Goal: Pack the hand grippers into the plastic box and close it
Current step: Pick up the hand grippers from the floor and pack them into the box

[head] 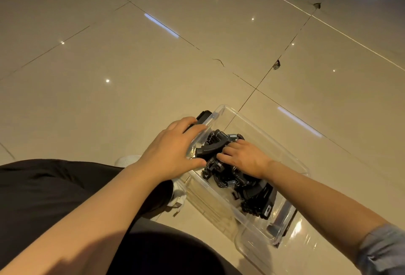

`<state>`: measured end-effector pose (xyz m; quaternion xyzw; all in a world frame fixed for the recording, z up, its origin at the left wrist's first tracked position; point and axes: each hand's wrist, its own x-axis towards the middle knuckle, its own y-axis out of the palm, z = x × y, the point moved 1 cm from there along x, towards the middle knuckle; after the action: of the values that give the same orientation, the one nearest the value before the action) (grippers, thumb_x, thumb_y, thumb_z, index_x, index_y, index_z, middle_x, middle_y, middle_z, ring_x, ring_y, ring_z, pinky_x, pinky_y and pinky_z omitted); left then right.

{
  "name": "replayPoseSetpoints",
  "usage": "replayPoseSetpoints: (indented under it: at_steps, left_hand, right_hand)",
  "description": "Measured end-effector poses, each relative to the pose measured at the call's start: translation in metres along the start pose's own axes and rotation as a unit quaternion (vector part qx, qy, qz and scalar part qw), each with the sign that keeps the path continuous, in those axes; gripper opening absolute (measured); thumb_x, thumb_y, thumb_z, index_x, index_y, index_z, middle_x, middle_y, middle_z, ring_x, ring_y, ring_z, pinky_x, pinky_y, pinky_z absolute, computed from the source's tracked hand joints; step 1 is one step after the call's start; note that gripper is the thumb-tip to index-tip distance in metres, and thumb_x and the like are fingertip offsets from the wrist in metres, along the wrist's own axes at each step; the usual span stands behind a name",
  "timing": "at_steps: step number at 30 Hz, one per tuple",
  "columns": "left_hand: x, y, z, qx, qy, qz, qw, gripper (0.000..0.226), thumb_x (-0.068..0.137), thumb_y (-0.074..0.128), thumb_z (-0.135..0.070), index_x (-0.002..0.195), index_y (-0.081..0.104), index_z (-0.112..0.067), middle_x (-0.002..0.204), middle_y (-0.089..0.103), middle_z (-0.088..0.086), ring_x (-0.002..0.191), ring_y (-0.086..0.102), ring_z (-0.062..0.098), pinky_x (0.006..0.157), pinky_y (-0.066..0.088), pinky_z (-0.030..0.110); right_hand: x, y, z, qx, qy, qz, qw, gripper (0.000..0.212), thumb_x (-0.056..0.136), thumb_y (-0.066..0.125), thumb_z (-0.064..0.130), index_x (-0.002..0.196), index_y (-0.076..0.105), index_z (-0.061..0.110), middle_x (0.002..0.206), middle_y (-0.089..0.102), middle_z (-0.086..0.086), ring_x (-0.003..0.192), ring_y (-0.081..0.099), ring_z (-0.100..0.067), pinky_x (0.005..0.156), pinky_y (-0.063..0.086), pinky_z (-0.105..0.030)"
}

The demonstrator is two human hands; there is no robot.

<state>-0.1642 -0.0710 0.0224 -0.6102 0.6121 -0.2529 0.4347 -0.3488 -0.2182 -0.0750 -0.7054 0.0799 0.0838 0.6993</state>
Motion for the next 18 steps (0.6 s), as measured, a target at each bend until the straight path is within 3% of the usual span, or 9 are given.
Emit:
replayPoseSetpoints:
  at_steps: [3,8,13,18]
  left_hand:
    - [0.005,0.0,0.002,-0.026,-0.023,0.001,0.999,0.082,0.078,0.066,-0.052,0.145,0.025,-0.031,0.152,0.018,-0.007,0.137,0.023,0.015,0.106,0.029,0.032]
    - [0.003,0.03,0.007,-0.051,-0.071,0.155,0.984,0.092,0.079,0.066,-0.05,0.149,0.009,-0.033,0.158,0.0,-0.005,0.142,0.015,0.02,0.112,0.027,0.036]
    - [0.004,0.044,0.012,-0.117,-0.12,0.224,0.96,0.095,0.08,0.068,-0.047,0.148,0.002,-0.038,0.158,-0.009,-0.005,0.144,0.009,0.019,0.115,0.021,0.035]
    - [0.008,0.041,0.018,-0.135,-0.135,0.203,0.96,0.095,0.079,0.068,-0.047,0.148,0.004,-0.038,0.158,-0.005,-0.005,0.145,0.006,0.017,0.115,0.017,0.033]
  right_hand:
    - [0.01,0.011,0.0,-0.022,0.003,0.023,0.999,0.052,0.059,0.083,0.007,0.106,0.062,0.016,0.087,0.066,-0.005,0.076,0.062,-0.025,0.069,0.05,-0.032]
    - [0.025,0.032,0.011,0.006,0.04,0.047,0.998,0.04,0.056,0.084,0.009,0.091,0.064,0.017,0.077,0.06,-0.001,0.069,0.058,-0.021,0.061,0.047,-0.03]
    - [0.025,0.044,0.006,0.071,0.105,0.098,0.987,0.037,0.088,0.052,0.005,0.125,0.054,0.013,0.115,0.056,-0.007,0.105,0.05,-0.027,0.085,0.043,-0.036]
    - [0.024,0.049,0.012,0.097,0.159,0.061,0.981,0.041,0.087,0.054,0.007,0.127,0.052,0.016,0.117,0.056,-0.006,0.11,0.05,-0.027,0.095,0.038,-0.037]
